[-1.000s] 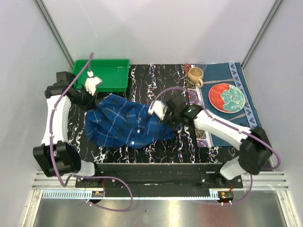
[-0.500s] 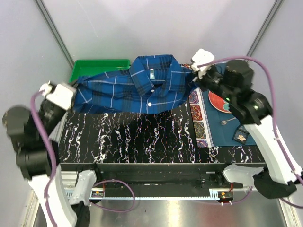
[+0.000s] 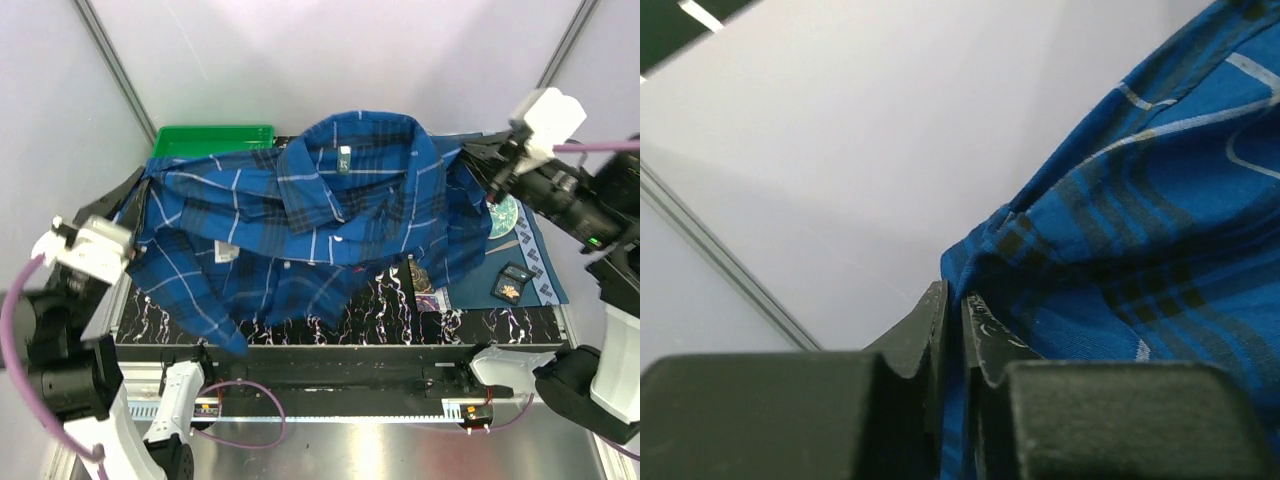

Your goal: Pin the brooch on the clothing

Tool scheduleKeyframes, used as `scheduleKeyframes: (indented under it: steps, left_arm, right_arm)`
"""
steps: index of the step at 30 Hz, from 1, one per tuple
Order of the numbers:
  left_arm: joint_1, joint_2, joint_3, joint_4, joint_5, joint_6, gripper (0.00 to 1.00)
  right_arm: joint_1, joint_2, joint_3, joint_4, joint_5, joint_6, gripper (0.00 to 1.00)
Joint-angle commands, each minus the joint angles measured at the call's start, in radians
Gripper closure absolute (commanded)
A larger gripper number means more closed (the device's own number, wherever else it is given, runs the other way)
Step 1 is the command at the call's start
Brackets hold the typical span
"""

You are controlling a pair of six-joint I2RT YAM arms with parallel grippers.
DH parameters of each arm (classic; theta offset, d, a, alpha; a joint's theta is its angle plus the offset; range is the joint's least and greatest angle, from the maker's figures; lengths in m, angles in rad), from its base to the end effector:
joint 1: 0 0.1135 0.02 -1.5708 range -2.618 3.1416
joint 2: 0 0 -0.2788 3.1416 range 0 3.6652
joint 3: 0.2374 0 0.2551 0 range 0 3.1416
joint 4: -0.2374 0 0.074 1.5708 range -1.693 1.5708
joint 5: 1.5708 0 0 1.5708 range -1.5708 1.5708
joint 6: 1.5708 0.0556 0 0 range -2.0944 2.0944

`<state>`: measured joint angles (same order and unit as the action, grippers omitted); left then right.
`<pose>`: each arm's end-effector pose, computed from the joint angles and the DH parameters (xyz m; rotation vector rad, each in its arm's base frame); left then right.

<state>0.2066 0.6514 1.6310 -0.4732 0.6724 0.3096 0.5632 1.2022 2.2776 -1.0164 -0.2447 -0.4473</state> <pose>-0.0032 -0.0361 0.5788 0.6548 0.9842 0.0971 0.0878 0.0714 0.6278 -0.9015 1.2237 0.2776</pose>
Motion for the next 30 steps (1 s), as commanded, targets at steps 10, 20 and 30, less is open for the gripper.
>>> scheduleKeyframes:
  steps: [10, 20, 30]
  left_arm:
    - [0.004, 0.551, -0.257, -0.084, -0.115, 0.11, 0.63]
    - [0.002, 0.789, -0.284, -0.226, -0.27, 0.295, 0.35]
    - [-0.021, 0.845, -0.375, -0.337, -0.286, 0.385, 0.35]
  right_arm:
    - [-0.046, 0.426, -0.56, 0.627, 0.501, -0.153, 0.97]
    - [-0.074, 0.754, -0.357, 0.308, 0.484, -0.056, 0.16]
    - [-0.072, 0.603, -0.625, 0.136, 0.074, 0.025, 0.28]
